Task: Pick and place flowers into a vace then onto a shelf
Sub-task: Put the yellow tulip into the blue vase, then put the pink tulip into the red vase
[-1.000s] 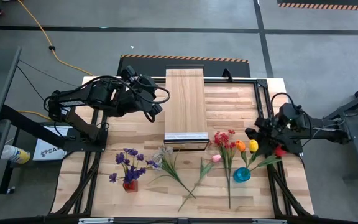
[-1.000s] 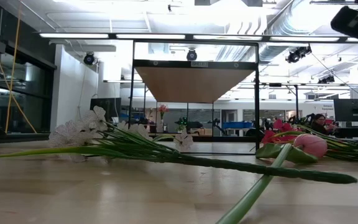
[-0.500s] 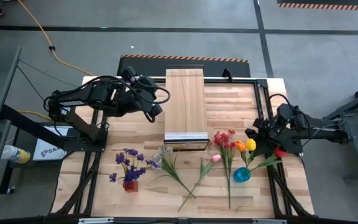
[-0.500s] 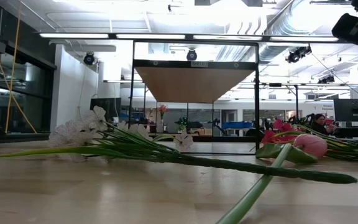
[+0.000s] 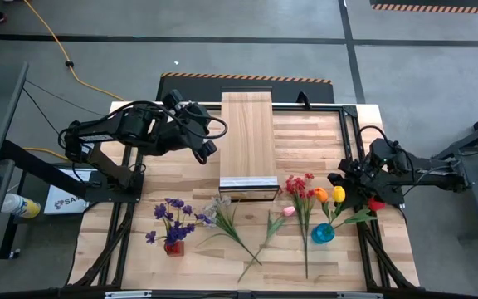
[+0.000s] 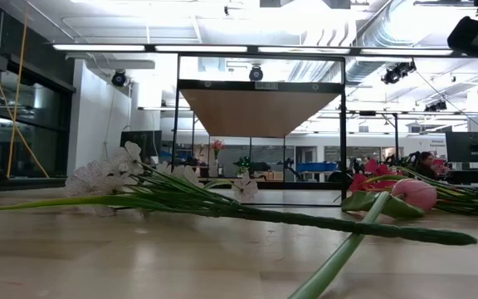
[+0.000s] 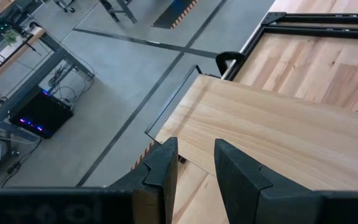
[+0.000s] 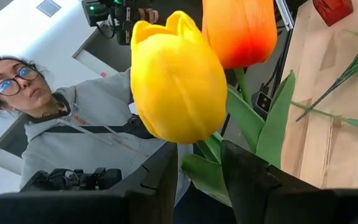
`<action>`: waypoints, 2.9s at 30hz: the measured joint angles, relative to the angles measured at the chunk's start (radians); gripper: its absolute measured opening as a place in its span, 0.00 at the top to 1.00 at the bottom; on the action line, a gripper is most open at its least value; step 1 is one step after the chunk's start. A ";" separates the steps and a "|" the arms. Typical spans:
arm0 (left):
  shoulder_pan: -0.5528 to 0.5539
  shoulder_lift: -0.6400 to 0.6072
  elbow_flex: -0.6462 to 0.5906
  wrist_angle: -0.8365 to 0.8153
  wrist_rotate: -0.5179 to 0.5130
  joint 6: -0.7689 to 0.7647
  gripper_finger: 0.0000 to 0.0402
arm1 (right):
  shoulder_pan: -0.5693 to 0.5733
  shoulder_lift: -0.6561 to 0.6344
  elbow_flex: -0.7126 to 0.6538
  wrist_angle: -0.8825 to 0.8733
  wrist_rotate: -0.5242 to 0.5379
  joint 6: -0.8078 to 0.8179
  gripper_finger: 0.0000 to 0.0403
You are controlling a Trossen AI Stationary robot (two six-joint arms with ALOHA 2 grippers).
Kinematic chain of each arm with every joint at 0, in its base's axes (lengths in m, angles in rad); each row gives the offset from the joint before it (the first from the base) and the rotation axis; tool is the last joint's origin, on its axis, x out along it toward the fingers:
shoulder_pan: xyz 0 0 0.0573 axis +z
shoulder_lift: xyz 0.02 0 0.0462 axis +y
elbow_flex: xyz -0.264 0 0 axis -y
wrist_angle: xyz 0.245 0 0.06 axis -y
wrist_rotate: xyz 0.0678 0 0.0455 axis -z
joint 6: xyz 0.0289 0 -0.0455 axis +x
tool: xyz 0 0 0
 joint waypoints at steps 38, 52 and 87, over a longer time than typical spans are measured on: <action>0.000 0.000 0.000 0.000 0.003 0.000 0.66 | -0.003 0.000 0.000 -0.013 -0.070 -0.056 0.72; 0.000 0.000 0.000 0.000 0.002 0.000 0.66 | -0.108 0.000 0.000 -0.022 -0.105 -0.064 0.72; 0.000 0.000 0.000 -0.029 0.001 0.000 0.66 | -0.456 0.000 0.001 -0.130 -0.333 -0.241 0.72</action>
